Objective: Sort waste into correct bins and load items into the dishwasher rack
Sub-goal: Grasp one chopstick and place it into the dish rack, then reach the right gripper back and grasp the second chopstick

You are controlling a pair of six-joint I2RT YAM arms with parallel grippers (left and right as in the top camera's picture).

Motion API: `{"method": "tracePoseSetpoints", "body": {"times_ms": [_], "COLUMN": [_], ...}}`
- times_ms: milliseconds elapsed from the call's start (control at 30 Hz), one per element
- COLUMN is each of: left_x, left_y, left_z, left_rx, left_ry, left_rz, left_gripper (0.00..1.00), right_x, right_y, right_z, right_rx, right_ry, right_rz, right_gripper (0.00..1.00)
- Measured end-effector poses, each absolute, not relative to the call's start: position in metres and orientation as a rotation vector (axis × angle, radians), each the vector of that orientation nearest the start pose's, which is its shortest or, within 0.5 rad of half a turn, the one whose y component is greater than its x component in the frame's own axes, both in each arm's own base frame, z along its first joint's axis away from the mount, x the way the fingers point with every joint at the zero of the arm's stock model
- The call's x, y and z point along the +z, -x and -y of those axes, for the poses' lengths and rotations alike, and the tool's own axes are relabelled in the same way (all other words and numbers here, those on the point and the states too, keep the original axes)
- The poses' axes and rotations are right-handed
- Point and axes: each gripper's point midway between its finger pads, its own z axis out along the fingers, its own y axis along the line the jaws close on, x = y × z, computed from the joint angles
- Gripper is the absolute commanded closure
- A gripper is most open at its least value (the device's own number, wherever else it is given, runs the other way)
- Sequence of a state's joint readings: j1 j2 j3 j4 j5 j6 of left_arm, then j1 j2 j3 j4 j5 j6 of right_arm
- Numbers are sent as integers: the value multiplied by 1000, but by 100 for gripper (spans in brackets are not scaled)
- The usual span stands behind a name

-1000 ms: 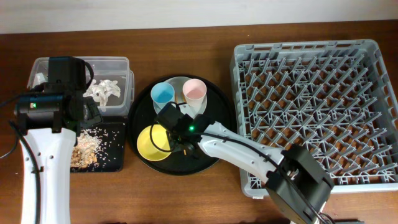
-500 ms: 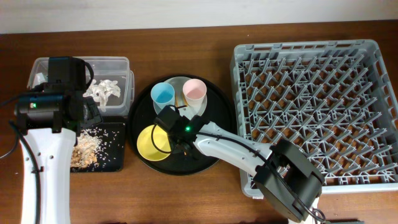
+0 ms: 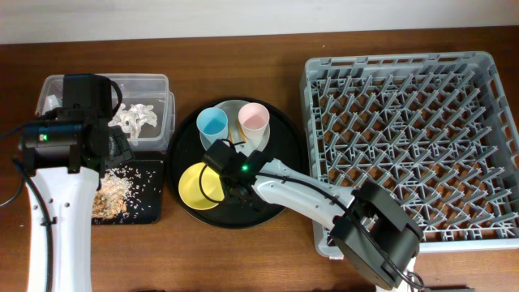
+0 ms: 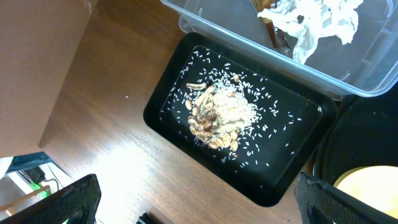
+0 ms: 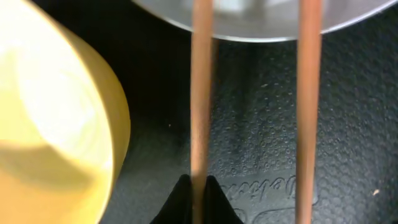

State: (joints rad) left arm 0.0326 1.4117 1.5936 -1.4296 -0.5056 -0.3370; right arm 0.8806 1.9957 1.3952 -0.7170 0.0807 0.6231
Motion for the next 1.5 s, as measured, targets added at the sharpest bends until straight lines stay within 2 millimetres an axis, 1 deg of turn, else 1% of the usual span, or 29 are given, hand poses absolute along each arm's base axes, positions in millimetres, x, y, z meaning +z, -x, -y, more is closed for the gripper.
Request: {"method": "tracePoseSetpoints", "body": {"times_ms": [167,233,267,333,400,467,533,633,667,700,733,800,833,933,1033,1100,1233,1333,1500], "left_x": [265,265,265,265,265,265,265,265,265,265,265,265,265,265,265,265,265,265,265], "left_y": [-277,-277,-277,-277,-277,-277,-277,-277,-277,-277,-277,-277,-277,-277,-277,-277,-277,-277,-277], "left_z": [-92,-92,-92,-92,-92,-92,-92,-92,-92,-92,-92,-92,-92,-92,-92,-92,-92,-92,-92], "left_rx": [619,619,619,619,619,619,619,619,619,619,619,619,619,619,619,619,619,619,619], "left_ry": [604,604,604,604,604,604,604,604,604,604,604,604,604,604,604,604,604,604,604], "left_rz": [-2617,-2618,-2617,-2618,-2617,-2617,-2617,-2618,-2617,-2617,-2617,-2617,-2617,-2617,-2617,-2617,-2617,-2617,-2617], "left_gripper": [1,1,1,0,1,1,1,1,1,1,1,1,1,1,1,1,1,1,1], "right_x": [29,39,49,72,103,128,146,159,164,163,162,162,162,162,162,160,145,134,133], "right_y": [-281,-281,-282,-281,-282,-287,-290,-293,-298,-295,-295,-301,-302,-307,-309,-308,-297,-294,-298], "right_z": [-318,-319,-320,-315,-310,-301,-284,-236,-211,-198,-178,-152,-142,-126,-120,-120,-115,-114,-115], "right_rx": [152,146,150,141,159,182,173,87,55,19,-24,-58,-72,-81,-85,-89,-125,-136,-126], "right_ry": [363,364,362,359,339,302,256,189,112,88,47,-16,-34,-70,-72,-59,-19,9,16], "right_rz": [-2885,-2891,-2887,-2897,-2884,-2864,-2869,-2925,-2945,-2980,-3019,-3042,-3054,-3061,-3065,-3070,-3119,-3133,-3121], "right_gripper": [96,96,96,96,96,96,96,96,96,96,96,96,96,96,96,96,96,96,95]}}
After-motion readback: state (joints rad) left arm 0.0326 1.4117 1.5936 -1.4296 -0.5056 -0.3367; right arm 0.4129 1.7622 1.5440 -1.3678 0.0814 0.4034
